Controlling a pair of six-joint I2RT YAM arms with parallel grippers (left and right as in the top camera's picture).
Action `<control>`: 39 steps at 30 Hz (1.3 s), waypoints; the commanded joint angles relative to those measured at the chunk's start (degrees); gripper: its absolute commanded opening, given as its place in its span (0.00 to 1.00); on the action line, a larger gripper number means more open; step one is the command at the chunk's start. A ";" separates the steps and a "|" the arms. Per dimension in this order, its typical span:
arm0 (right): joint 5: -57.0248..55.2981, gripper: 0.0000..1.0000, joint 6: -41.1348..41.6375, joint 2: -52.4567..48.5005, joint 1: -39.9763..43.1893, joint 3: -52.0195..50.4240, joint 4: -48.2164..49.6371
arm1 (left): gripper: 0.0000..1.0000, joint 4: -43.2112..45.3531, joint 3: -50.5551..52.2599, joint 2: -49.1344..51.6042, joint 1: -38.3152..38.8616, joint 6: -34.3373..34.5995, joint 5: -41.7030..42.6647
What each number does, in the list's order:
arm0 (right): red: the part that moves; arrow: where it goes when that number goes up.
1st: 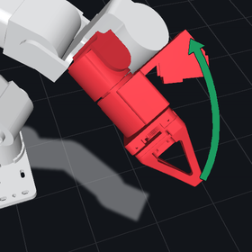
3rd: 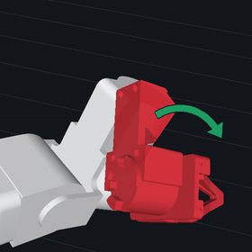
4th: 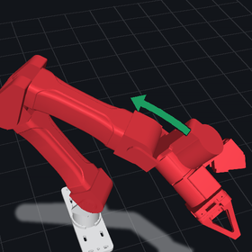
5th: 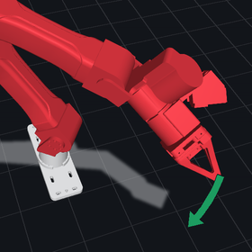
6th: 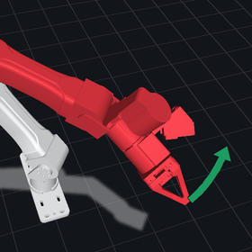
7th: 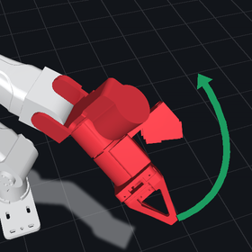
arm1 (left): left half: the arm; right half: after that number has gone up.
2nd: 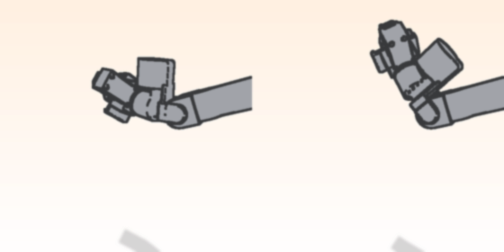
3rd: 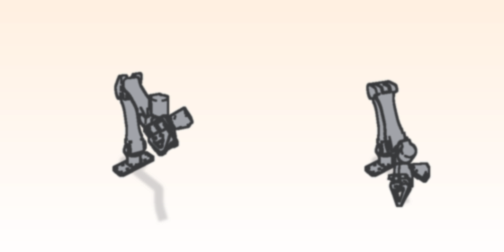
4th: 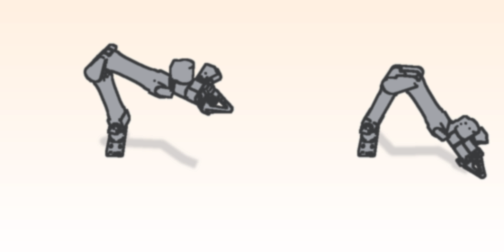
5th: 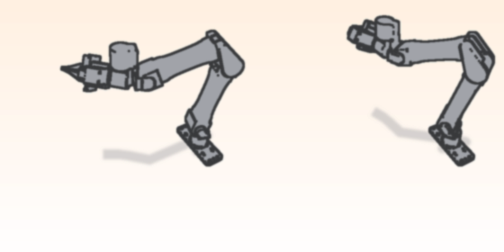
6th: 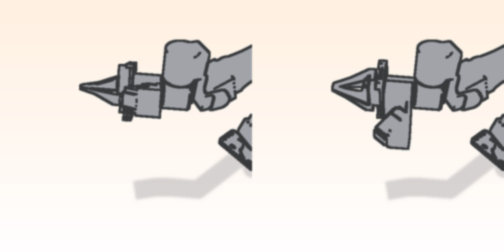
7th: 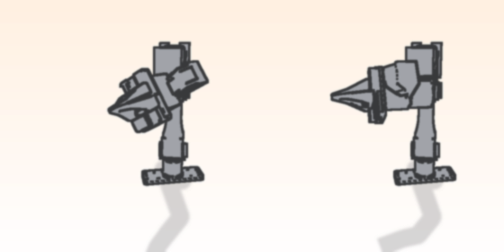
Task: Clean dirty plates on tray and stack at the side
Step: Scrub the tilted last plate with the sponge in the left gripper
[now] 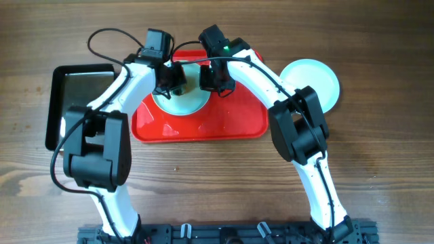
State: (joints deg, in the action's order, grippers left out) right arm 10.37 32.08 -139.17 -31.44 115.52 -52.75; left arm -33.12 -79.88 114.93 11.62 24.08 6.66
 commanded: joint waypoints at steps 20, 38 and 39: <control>0.04 0.04 -1.68 -1.95 -0.31 -1.42 0.66 | 0.04 -9.73 -0.72 5.46 -8.94 6.14 -3.65; 0.68 0.04 -2.12 -1.95 -0.31 -1.42 0.59 | 0.04 -25.79 -20.00 2.36 -8.79 0.13 -7.87; 0.68 0.04 -2.12 -1.95 -0.31 -1.42 0.59 | 0.04 -27.17 -20.94 2.01 -8.79 0.15 -8.17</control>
State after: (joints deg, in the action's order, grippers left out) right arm 12.45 30.57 -139.17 -32.21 115.11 -51.68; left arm -57.71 -97.27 119.15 3.20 24.71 0.25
